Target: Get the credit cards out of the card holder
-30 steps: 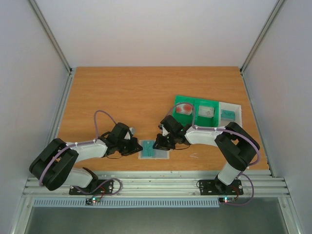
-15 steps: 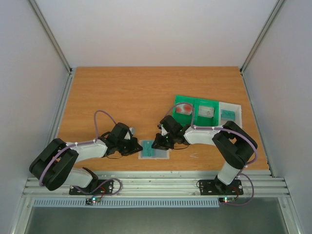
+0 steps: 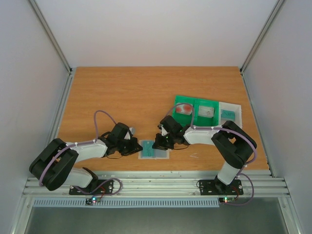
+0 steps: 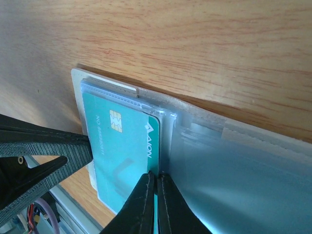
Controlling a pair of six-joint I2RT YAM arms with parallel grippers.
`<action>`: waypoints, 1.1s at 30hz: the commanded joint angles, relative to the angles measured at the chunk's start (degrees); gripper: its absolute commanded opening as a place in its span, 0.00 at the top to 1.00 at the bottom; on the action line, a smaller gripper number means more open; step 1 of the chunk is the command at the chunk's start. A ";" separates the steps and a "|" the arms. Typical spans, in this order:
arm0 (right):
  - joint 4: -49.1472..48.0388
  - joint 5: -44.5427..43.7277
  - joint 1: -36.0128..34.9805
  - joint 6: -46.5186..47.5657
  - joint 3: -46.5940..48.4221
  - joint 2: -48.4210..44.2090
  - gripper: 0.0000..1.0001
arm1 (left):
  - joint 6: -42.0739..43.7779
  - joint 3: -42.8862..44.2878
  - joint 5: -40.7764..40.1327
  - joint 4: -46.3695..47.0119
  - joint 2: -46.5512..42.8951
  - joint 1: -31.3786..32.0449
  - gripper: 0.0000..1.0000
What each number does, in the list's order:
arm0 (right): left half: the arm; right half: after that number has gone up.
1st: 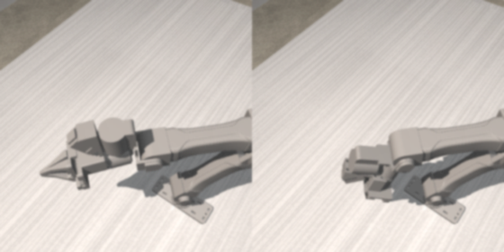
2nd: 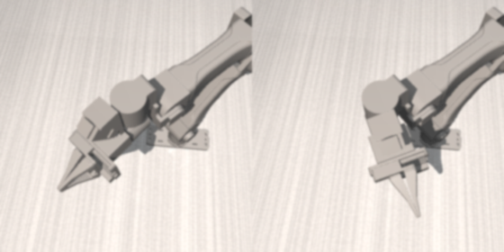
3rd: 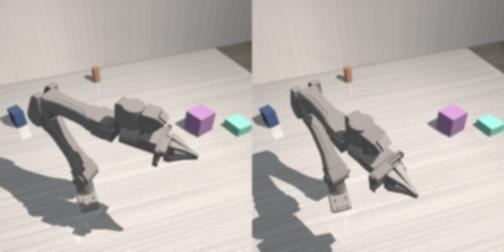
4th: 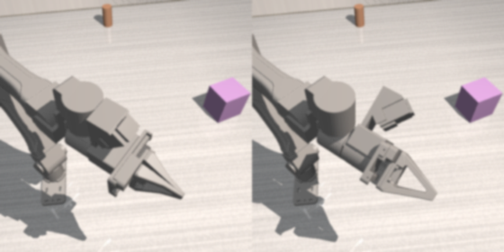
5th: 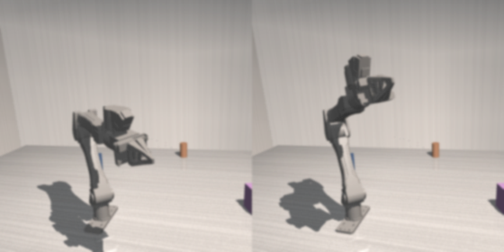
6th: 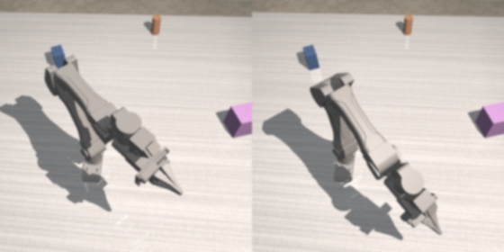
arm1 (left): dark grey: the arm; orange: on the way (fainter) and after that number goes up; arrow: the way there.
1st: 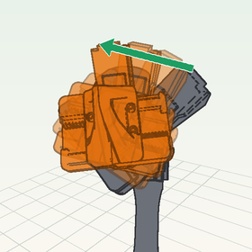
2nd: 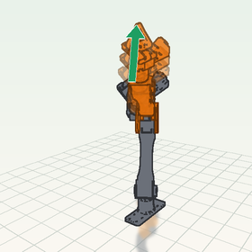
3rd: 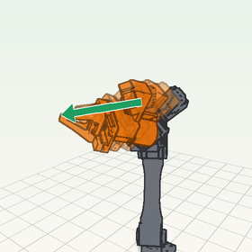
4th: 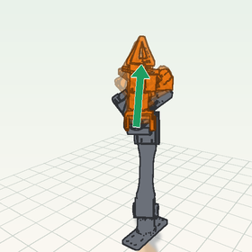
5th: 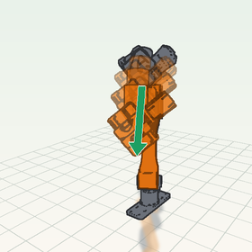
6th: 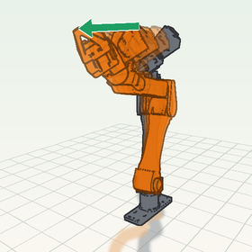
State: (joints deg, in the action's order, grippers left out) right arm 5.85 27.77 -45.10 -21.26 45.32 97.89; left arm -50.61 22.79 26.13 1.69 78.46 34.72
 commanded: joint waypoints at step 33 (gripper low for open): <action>-5.65 1.54 2.81 -1.49 -5.10 -3.38 0.91 | 0.61 -0.37 -2.68 -3.73 -0.27 0.00 1.00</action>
State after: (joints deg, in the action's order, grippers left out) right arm 3.70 28.49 -42.57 -21.71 41.28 95.18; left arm -50.57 22.79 25.41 0.69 78.00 34.74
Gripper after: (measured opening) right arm 0.038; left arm 0.006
